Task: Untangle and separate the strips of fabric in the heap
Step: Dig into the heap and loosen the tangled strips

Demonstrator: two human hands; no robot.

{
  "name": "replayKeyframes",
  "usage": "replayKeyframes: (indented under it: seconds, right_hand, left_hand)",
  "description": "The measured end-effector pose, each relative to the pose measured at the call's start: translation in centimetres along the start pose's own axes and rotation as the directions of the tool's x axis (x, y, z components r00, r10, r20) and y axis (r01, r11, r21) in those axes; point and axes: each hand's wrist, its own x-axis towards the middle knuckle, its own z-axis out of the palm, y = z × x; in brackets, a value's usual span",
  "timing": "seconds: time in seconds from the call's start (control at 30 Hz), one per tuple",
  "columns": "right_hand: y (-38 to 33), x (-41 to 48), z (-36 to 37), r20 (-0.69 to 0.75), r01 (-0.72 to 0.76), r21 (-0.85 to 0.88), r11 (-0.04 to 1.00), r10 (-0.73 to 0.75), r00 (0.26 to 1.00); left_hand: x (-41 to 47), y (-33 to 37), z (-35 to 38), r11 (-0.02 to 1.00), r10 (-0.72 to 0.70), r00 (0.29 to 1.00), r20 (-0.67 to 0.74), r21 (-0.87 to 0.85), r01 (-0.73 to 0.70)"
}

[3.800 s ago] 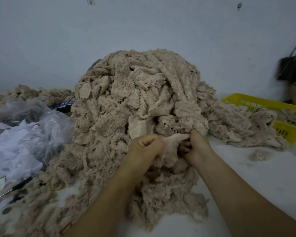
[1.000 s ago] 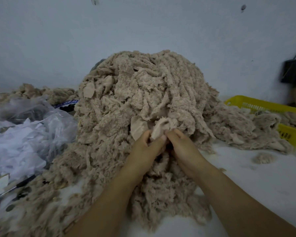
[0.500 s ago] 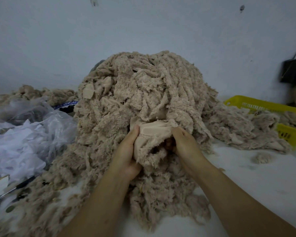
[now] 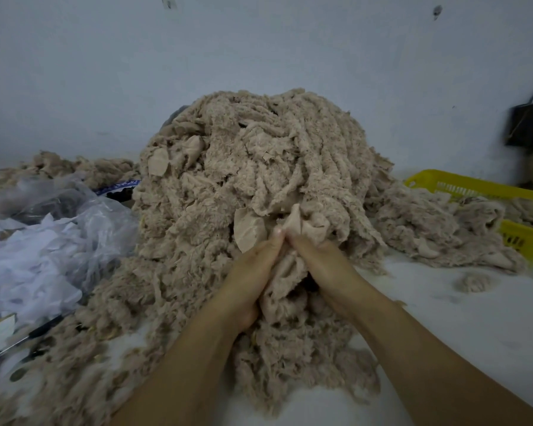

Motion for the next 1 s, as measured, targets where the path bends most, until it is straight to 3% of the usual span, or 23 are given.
replayKeyframes:
  seconds: [0.1, 0.23, 0.37, 0.43, 0.53, 0.6, 0.7, 0.87, 1.0]
  right_hand:
    - [-0.4, 0.4, -0.5, -0.173, 0.028, -0.026, 0.999, -0.032, 0.984]
    - [0.6, 1.7, -1.4, -0.31, 0.011, -0.009, 1.0, -0.013, 0.951]
    - [1.0, 2.7, -4.0, -0.505, -0.065, 0.089, 0.994, 0.101, 0.857]
    - [0.8, 2.3, -4.2, -0.462, -0.103, 0.12, 0.987, 0.148, 0.874]
    - [0.6, 1.1, -2.1, -0.176, -0.129, 0.073, 0.989, 0.14, 0.974]
    - [0.4, 0.4, -0.4, 0.001, -0.049, 0.054, 0.997, 0.049, 0.999]
    - [0.4, -0.1, 0.7, 0.141, 0.073, -0.087, 0.993, -0.06, 0.988]
    - [0.5, -0.1, 0.2, -0.013, 0.069, -0.254, 0.965, -0.075, 0.997]
    - [0.4, 0.4, 0.2, -0.129, -0.008, 0.007, 1.0, 0.009, 0.992]
  left_hand:
    - [0.0, 0.0, 0.1, 1.0, -0.01, 1.0, 0.021, 0.015, 0.009]
    - [-0.4, 0.2, 0.1, 0.994, 0.009, 0.998, 0.057, -0.111, -0.003]
    - [-0.9, 1.2, -1.3, 0.942, 0.068, 0.988, 0.138, -0.336, -0.018]
    - [-0.6, 1.3, -1.8, 0.93, 0.057, 0.998, 0.019, -0.365, -0.046]
    - [-0.2, 1.1, -1.5, 0.941, 0.117, 0.988, -0.102, -0.307, -0.143]
    - [-0.2, 0.7, -1.0, 0.957, 0.183, 0.977, -0.107, -0.21, -0.202]
    - [-0.1, 0.2, -0.7, 0.976, 0.195, 0.969, -0.149, -0.067, -0.207]
    - [0.4, 0.2, -0.8, 0.971, 0.155, 0.945, -0.287, -0.13, -0.199]
    - [0.8, 0.4, -1.5, 0.934, 0.129, 0.897, -0.423, -0.251, -0.253]
